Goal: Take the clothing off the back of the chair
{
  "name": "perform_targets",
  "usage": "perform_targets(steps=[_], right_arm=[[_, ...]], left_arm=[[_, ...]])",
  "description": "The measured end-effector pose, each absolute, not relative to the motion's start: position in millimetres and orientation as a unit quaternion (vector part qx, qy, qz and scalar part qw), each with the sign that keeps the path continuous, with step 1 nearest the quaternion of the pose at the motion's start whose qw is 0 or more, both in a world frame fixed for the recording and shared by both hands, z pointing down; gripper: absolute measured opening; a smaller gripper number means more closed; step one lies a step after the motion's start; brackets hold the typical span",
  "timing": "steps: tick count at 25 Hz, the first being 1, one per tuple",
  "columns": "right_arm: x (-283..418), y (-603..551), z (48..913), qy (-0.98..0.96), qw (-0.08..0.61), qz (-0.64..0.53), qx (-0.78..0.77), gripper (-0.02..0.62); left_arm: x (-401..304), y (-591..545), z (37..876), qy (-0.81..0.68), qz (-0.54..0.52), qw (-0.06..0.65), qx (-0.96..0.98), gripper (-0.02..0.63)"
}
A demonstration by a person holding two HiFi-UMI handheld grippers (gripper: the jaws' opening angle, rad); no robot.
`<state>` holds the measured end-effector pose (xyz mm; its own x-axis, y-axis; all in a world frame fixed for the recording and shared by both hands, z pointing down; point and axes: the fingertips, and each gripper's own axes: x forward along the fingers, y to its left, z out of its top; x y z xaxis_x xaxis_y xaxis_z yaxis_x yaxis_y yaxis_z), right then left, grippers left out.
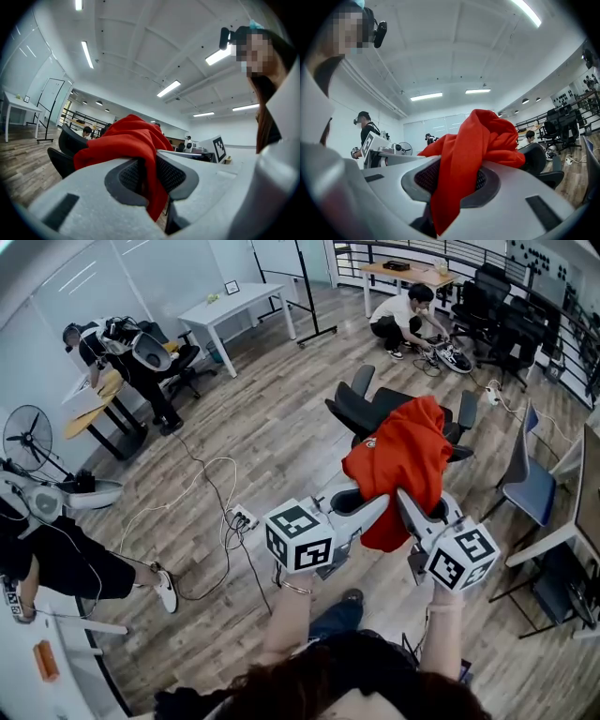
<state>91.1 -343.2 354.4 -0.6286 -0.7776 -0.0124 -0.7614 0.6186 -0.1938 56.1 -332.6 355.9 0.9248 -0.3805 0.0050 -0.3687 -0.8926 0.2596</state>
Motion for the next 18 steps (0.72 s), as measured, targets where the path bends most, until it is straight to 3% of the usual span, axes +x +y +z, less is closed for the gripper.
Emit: perform_targets(steps=[18], right_arm=[[80, -272, 347, 0.911, 0.039, -0.063, -0.405, 0.094]], left_arm=[[47, -261, 350, -0.215, -0.04, 0.122, 0.968, 0.071]])
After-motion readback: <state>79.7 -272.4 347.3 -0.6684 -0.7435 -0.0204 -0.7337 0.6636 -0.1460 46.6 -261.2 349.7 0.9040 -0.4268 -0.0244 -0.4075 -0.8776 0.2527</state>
